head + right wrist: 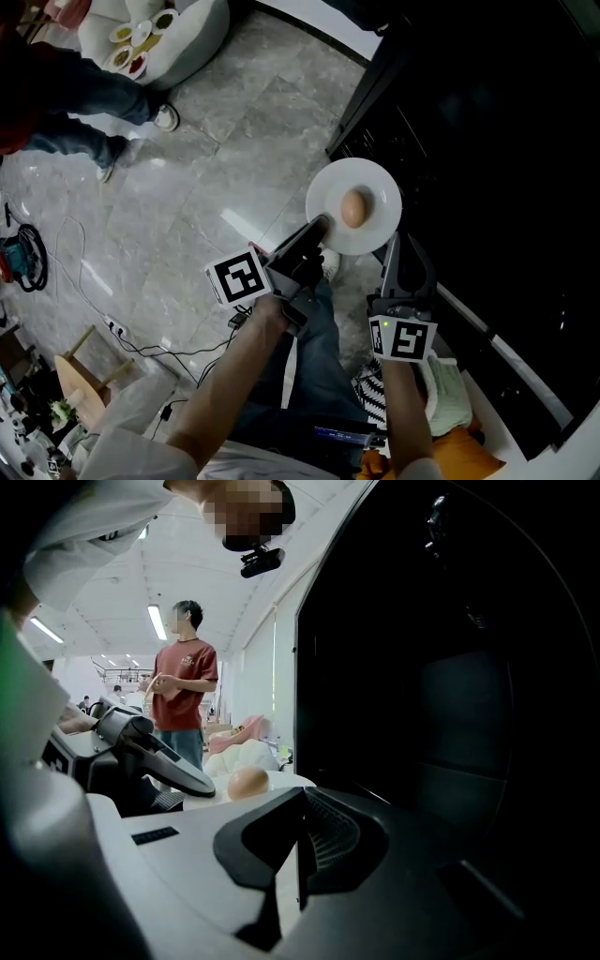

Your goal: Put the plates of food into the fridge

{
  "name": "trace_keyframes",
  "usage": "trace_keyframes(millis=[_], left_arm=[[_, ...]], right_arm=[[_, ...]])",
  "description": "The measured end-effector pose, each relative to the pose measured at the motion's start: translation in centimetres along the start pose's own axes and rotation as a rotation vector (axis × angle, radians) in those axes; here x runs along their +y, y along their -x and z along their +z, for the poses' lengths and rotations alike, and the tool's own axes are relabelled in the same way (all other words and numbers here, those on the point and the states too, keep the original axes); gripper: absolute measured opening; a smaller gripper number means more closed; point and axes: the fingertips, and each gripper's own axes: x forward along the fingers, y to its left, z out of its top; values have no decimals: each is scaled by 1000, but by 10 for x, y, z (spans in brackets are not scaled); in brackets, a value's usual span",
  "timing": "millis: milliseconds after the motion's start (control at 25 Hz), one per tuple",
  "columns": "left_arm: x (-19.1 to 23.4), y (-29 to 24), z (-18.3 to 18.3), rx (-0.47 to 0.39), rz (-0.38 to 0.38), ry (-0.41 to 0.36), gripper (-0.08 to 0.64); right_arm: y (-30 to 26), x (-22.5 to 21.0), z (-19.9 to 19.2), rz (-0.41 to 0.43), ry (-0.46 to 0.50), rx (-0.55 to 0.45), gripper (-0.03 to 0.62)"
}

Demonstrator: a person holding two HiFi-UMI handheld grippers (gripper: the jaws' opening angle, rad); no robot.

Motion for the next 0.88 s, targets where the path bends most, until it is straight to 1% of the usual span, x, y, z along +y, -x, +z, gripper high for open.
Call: trace_keyframes(millis=[200, 400, 520, 720, 880], left_arm=[[1, -16, 7, 3, -25, 37, 17], [-5, -30, 16, 3, -38, 4, 17], [-9, -39, 19, 6, -43, 16, 17], [-16, -55, 19, 41, -60, -18, 17], [-15, -69, 19, 54, -52, 14, 18]], right_arm=[[-3, -2, -4, -6, -7, 13, 9], [-7, -7, -7, -26, -21, 18, 9], [-9, -10, -8, -32, -31, 25, 9], [-9, -12, -9, -35, -33, 33, 9], [-13, -11, -13, -31, -32, 42, 9]])
